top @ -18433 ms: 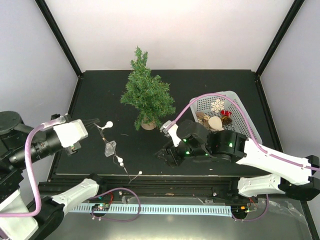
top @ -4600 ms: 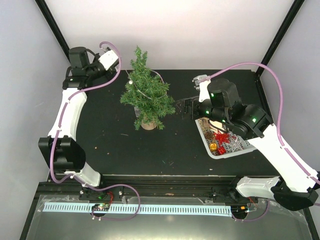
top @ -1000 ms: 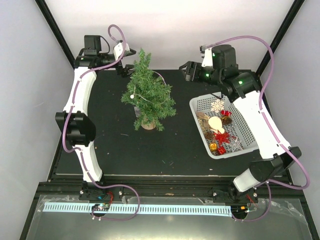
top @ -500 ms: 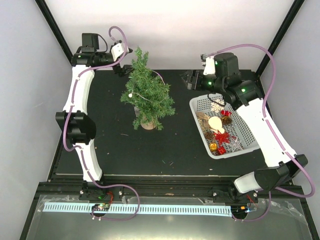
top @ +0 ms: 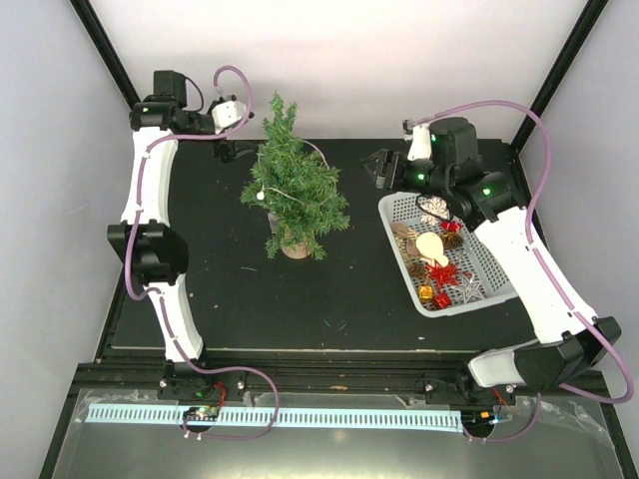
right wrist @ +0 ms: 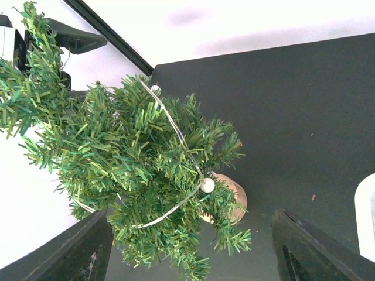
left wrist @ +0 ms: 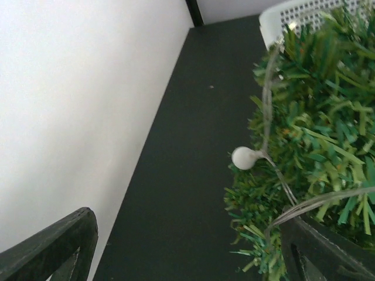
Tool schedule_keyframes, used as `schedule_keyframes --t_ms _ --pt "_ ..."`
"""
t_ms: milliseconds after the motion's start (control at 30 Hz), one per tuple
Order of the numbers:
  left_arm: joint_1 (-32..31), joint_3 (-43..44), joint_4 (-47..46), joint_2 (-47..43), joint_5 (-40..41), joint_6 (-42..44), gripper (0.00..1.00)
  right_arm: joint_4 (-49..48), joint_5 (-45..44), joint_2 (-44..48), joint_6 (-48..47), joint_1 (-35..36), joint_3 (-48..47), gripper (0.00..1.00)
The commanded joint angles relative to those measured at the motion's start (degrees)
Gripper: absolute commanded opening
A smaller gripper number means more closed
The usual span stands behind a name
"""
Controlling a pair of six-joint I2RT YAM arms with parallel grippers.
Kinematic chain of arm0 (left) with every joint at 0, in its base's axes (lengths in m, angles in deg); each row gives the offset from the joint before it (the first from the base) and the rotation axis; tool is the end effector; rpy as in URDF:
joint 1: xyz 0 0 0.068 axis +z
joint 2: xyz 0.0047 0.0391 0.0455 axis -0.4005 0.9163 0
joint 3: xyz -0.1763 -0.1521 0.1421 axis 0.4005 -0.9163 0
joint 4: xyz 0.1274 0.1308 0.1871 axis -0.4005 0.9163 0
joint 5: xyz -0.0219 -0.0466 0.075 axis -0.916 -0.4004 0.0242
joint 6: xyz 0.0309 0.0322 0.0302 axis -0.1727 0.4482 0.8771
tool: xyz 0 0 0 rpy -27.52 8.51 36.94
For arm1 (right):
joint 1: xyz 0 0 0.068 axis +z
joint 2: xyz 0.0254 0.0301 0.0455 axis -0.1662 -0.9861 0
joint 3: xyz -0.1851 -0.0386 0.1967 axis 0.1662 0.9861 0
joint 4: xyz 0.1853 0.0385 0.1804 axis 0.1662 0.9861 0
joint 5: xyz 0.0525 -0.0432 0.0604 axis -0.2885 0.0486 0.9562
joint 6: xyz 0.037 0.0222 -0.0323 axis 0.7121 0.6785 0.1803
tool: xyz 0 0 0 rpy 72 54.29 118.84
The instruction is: Decorate the small christmas tree
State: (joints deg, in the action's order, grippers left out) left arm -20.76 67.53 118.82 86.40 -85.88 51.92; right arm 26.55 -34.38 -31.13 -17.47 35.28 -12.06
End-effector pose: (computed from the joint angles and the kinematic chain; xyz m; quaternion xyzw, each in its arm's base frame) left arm 0.4305 -0.0084 0.3963 0.5785 0.6082 -0.1921 0.5084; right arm 0.2579 0.1361 0.4341 -0.0429 0.8523 0.3533 0.3833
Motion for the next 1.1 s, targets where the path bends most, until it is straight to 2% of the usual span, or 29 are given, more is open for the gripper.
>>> schedule_keyframes --t_ms 0,167,267,367,567,833,933,1067 --pt "-1.6 2.4 7.7 0.7 2.7 10.7 0.86 -2.4 1.5 1.5 1.0 0.0 1.9 0.75" --pt "-2.3 2.2 6.1 -0.1 5.6 12.1 0.87 -3.6 1.9 2.1 1.7 0.0 3.8 0.74" --pt "-2.7 1.5 7.4 -0.6 9.0 17.2 0.84 -4.0 2.0 2.0 2.0 0.0 4.2 0.74" --pt "-2.8 0.3 6.2 -1.1 11.9 18.5 0.81 -4.4 2.1 1.9 2.3 0.0 4.4 0.75" --pt "-2.0 -2.6 -0.2 -3.1 16.2 16.7 0.85 -4.9 2.0 1.8 2.5 0.0 4.6 0.74" --pt "-0.7 -3.3 1.7 -4.3 19.0 20.8 0.88 -4.6 1.9 1.8 2.1 0.0 5.0 0.74" --pt "0.0 -3.3 3.1 -4.3 17.2 19.6 0.88 -5.0 2.3 1.9 2.3 0.0 5.3 0.75" --pt "1.4 -3.3 8.1 -3.9 9.0 19.6 0.88 -5.0 2.8 1.9 2.3 0.0 5.8 0.75"
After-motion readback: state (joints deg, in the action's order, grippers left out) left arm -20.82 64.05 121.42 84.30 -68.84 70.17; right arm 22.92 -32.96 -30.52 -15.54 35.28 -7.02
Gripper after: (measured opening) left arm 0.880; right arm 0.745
